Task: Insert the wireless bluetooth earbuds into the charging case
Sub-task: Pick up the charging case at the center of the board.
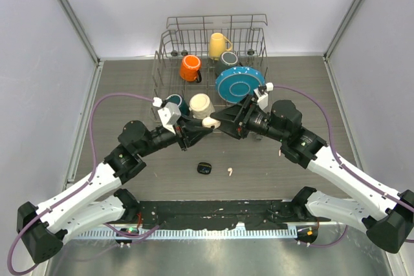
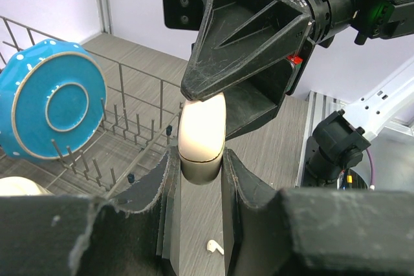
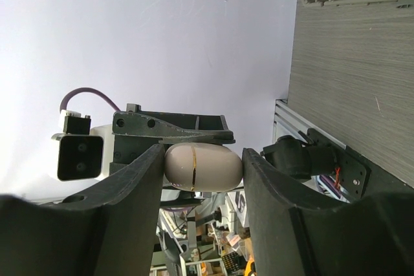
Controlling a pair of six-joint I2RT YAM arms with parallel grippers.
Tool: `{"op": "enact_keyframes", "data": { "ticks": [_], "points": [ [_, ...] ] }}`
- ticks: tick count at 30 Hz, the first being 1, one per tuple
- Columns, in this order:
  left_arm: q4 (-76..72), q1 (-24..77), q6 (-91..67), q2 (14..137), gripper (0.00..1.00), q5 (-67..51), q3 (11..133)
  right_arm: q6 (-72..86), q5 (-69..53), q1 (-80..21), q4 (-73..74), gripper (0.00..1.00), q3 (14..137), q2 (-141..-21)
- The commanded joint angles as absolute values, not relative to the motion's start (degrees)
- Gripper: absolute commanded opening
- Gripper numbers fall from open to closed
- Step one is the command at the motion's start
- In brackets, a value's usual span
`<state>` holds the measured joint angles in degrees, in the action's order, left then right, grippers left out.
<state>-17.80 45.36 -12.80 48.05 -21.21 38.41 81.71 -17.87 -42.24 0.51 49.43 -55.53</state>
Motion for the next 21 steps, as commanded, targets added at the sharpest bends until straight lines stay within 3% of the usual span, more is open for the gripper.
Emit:
{"op": "enact_keyframes", "data": {
  "ticks": [1,4,5,8,10,14,15,16,18,21],
  "points": [
    [-20.04,45.62,-12.04,48.25,0.0,-19.78,38.5,82.18,-20.83,-42.54,-3.78,0.48,50.19,-54.41],
    [-20.04,45.62,-12.3,48.25,0.0,-19.6,38.5,81.57,-21.36,-42.54,-4.04,0.44,50.45,-54.58],
    [-20.04,45.53,-12.39,48.16,0.0,-19.6,38.58,81.56,-21.44,-42.54,-4.13,0.36,50.54,-54.58],
    [-20.74,45.62,-12.83,47.99,0.09,-19.51,38.32,81.65,-21.36,-42.54,-4.74,0.25,50.27,-54.32],
    [-21.0,45.53,-13.18,47.99,0.29,-19.43,38.32,82.0,-21.27,-42.54,-5.45,0.22,50.01,-54.14],
    [-25.12,45.62,-14.24,47.64,0.51,-19.25,36.74,82.62,-21.27,-42.54,-6.68,0.14,49.48,-53.79],
    [-26.27,45.62,-15.11,47.46,0.73,-18.73,36.3,82.79,-21.27,-42.54,-6.85,0.14,49.31,-53.7],
    [-27.5,45.62,-15.29,47.37,0.8,-18.46,35.17,82.97,-21.36,-42.54,-7.03,0.13,49.31,-53.79],
    [-31.54,45.7,-15.82,47.29,0.91,-17.93,33.93,83.23,-21.62,-42.54,-7.47,0.12,49.31,-53.88],
    [-36.9,45.79,-16.61,47.28,0.97,-17.23,31.73,83.41,-21.8,-42.54,-7.91,0.12,49.13,-54.05]
  ]
}}
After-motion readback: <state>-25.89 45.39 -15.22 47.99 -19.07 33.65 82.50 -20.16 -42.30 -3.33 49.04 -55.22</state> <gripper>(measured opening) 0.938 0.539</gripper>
